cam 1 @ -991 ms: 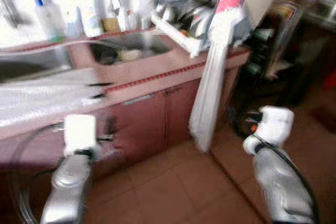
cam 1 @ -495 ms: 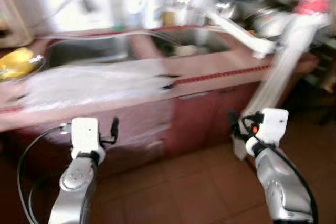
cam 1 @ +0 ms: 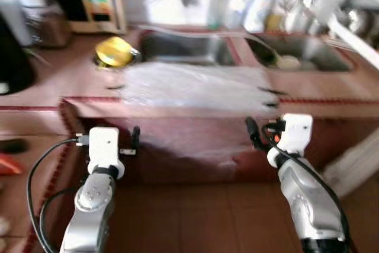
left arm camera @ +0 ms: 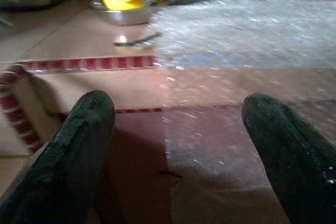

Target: Kitchen organization

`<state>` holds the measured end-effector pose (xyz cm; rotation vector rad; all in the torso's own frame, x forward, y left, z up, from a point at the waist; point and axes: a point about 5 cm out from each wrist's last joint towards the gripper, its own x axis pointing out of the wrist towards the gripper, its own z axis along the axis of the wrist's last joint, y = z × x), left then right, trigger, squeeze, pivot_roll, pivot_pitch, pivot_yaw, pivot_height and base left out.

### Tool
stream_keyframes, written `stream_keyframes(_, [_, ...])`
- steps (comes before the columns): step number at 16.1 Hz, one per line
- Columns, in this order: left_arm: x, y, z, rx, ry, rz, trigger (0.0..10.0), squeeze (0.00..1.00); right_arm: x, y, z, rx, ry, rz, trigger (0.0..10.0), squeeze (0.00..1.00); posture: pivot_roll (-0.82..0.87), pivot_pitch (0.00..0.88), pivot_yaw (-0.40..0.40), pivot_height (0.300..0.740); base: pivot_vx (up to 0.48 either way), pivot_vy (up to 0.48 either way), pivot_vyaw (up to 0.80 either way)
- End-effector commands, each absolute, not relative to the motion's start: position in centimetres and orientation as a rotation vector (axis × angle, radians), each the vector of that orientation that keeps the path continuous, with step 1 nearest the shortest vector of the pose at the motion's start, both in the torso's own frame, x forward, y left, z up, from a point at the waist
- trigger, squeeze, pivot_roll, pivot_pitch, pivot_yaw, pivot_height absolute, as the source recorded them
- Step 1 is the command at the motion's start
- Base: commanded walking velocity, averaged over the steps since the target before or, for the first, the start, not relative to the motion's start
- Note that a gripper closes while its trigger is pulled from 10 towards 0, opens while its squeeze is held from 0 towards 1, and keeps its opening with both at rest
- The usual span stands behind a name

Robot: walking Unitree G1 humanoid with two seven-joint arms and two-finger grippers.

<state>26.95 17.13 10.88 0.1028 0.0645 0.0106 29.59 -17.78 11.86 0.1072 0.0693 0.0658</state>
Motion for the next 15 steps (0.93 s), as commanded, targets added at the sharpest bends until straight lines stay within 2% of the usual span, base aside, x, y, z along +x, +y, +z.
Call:
stream_keyframes(1, [26.8, 17.7, 10.6, 0.107, 0.073, 0.030, 10.0, 0.00, 29.7, -17.6, 12.1, 0.106, 0.062, 0.070, 10.0, 0.00, -0.03, 0.000, -0.065, 0.740, 0.000, 0.000, 0.80])
stream_keyframes(3, [27.0, 17.3, 10.7, 0.103, 0.071, 0.014, 10.0, 0.00, 29.8, -17.7, 12.1, 0.107, 0.060, 0.067, 10.0, 0.00, -0.03, 0.000, -0.065, 0.740, 0.000, 0.000, 0.80])
stream_keyframes(7, [27.3, 17.1, 10.7, 0.094, 0.070, -0.006, 10.0, 0.00, 29.7, -17.7, 12.2, 0.113, 0.054, 0.058, 10.0, 0.00, -0.03, 0.000, -0.061, 0.740, 0.000, -0.255, 0.80])
stream_keyframes(13, [27.1, 16.4, 10.4, 0.080, 0.080, -0.041, 10.0, 0.00, 29.7, -17.8, 12.2, 0.126, 0.044, 0.037, 10.0, 0.00, -0.03, 0.000, -0.060, 0.740, 0.000, 0.000, 0.00])
stream_keyframes(15, [27.1, 16.3, 10.5, 0.072, 0.075, -0.053, 10.0, 0.00, 29.6, -17.8, 11.9, 0.132, 0.075, 0.034, 10.0, 0.00, -0.03, 0.000, -0.063, 0.740, 0.000, 0.000, -0.62])
